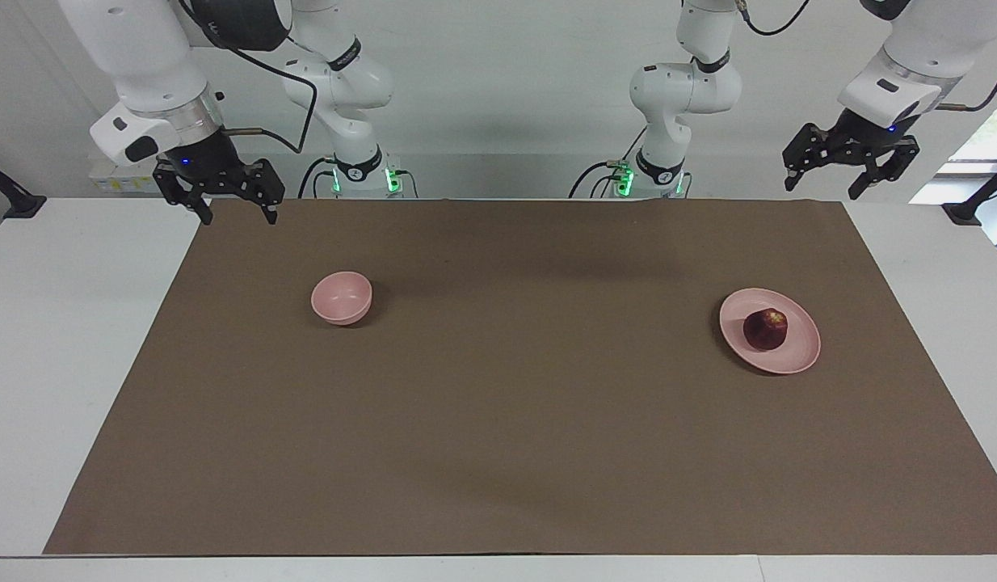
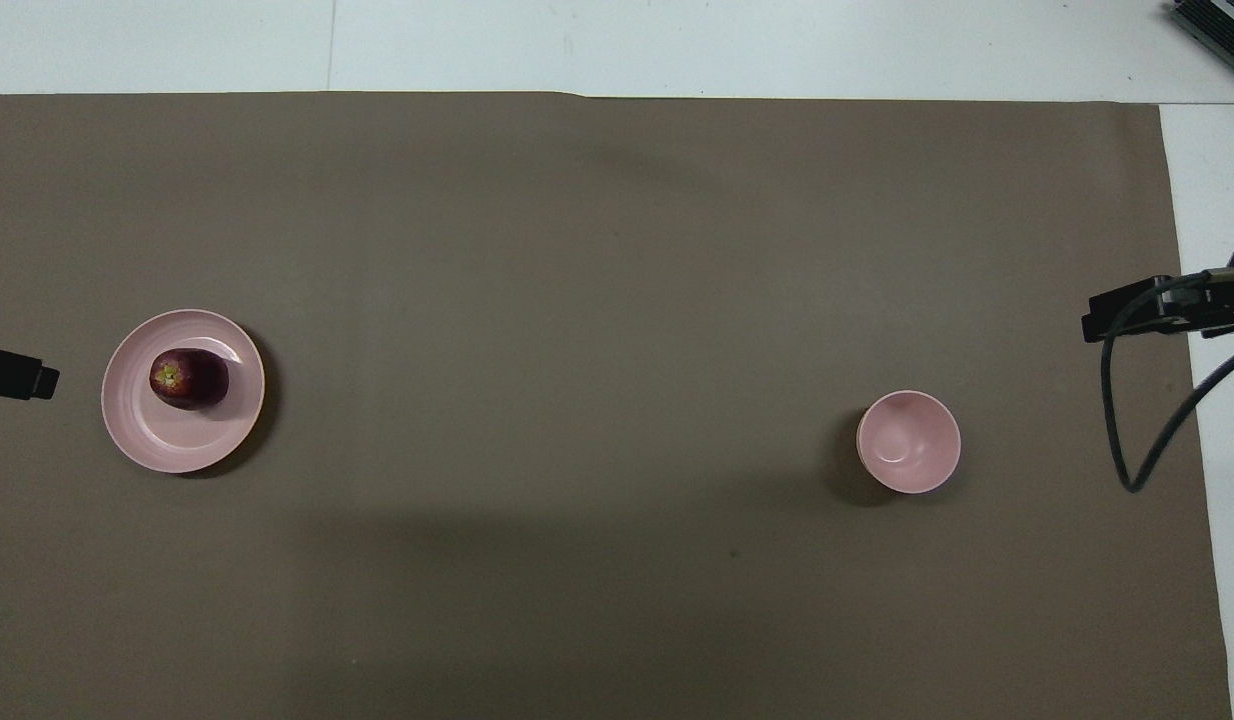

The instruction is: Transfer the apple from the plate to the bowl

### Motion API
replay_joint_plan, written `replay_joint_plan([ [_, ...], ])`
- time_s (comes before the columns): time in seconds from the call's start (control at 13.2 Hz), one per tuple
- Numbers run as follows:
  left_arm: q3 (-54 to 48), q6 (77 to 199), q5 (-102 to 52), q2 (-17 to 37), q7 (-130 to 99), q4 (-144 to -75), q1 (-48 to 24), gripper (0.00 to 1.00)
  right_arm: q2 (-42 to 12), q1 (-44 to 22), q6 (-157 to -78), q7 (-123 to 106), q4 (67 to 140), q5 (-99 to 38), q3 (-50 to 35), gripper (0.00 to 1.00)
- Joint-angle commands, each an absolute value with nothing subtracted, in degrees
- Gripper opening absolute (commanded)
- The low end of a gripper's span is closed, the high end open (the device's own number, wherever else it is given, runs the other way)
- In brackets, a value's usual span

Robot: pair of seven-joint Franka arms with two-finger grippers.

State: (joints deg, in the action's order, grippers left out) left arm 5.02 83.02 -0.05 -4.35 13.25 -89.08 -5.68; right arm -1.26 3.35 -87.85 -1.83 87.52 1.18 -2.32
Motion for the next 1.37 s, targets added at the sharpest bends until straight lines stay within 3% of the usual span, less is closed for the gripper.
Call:
replay_joint_plan([
  [0.0, 5.4, 83.1, 0.5, -6.2, 13.1, -91.1, -6.2, 1.0, 0.4, 3.9, -87.6, -2.3, 89.5, 0.5, -2.5, 1.0],
  [0.91, 5.4, 83.5, 0.4, -5.8, 12.4, -90.5, -6.9, 1.0, 1.7, 3.5, -88.4, -1.4, 91.7, 0.3, -2.5, 1.0],
  [1.29, 5.4, 88.1, 0.4, -6.1, 13.4, -92.1, -6.2, 1.0, 1.0, -0.3, -89.6, 5.2, 92.6, 0.4, -2.5, 1.0],
])
